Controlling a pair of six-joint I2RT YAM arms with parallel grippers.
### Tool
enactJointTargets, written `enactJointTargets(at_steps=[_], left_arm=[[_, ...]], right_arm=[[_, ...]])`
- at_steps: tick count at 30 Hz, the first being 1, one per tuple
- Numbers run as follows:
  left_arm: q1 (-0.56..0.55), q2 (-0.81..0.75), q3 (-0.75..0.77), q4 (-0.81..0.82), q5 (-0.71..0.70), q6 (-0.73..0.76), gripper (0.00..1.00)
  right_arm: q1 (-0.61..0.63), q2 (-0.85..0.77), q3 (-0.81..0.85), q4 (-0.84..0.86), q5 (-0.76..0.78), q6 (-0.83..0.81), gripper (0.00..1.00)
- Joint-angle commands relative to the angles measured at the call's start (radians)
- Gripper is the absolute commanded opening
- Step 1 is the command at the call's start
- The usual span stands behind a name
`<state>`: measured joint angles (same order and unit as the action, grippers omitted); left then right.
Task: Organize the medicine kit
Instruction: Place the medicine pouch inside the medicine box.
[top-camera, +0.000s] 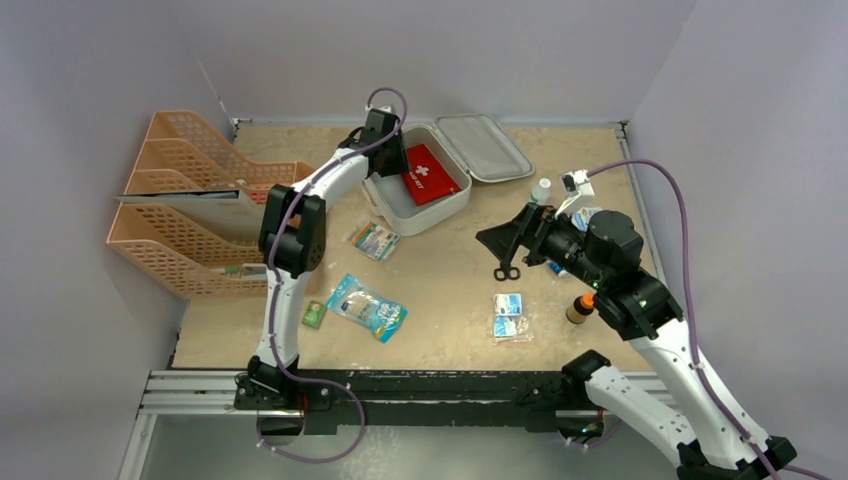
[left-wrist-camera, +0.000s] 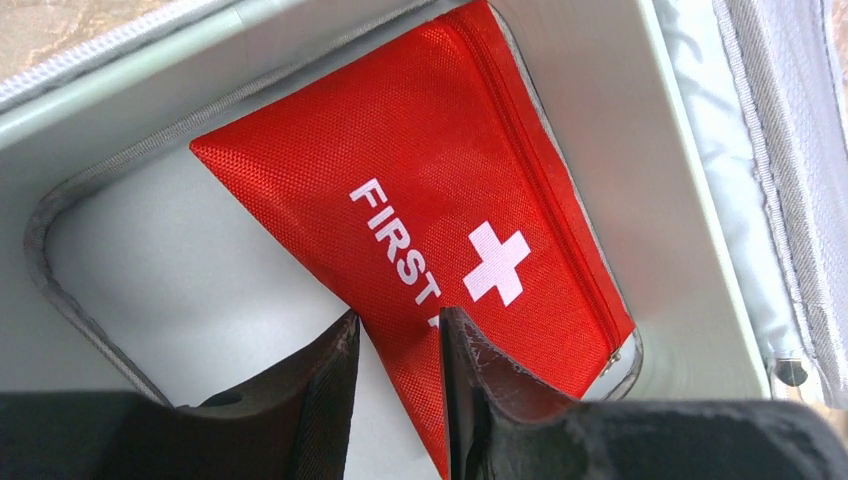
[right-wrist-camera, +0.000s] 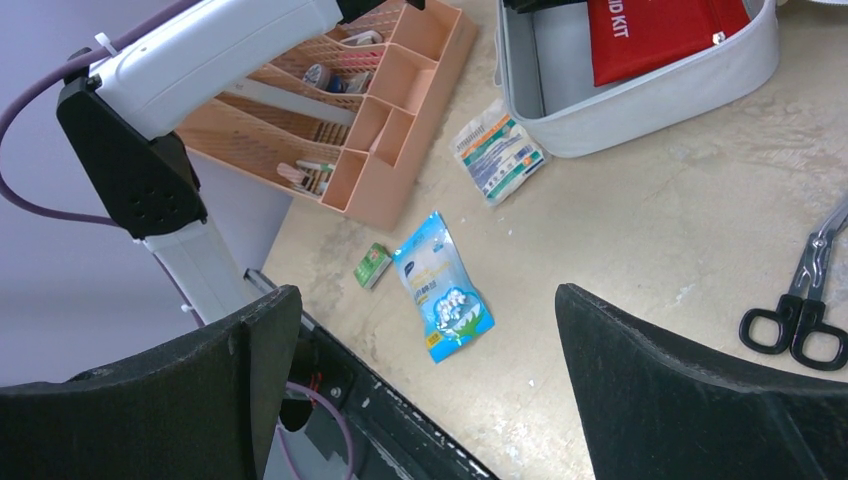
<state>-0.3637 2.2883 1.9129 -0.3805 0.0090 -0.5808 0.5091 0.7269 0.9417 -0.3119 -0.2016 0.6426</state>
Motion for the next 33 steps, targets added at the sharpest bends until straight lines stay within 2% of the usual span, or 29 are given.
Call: enactJointTargets(at_steps=[1, 16, 21, 25, 33], left_arm=[[-0.009, -0.020, 0.047, -0.017, -0.040, 0.041, 0.33], [-0.009, 0.078, 0.061, 0.049, 0.010, 0.024, 0.21], [-0.009, 0.086, 0.079, 0.029, -0.003, 0.032, 0.20], [-0.009, 0.069, 0.090, 0.003, 0.006, 0.031, 0.26], [-0.010, -0.060, 0.093, 0.003, 0.030, 0.055, 0.35]], right_arm=[[-0.004, 0.017, 0.049, 0.013, -0.021, -0.021, 0.99], [-0.004, 0.020, 0.064, -0.004, -0.011, -0.022, 0.99], [-0.004, 0.027, 0.072, 0.000, -0.016, -0.023, 0.99], [-0.004, 0.023, 0.072, -0.001, -0.011, -0.022, 0.99], [-0.004, 0.014, 0.060, 0.007, 0.013, -0.019, 0.99]])
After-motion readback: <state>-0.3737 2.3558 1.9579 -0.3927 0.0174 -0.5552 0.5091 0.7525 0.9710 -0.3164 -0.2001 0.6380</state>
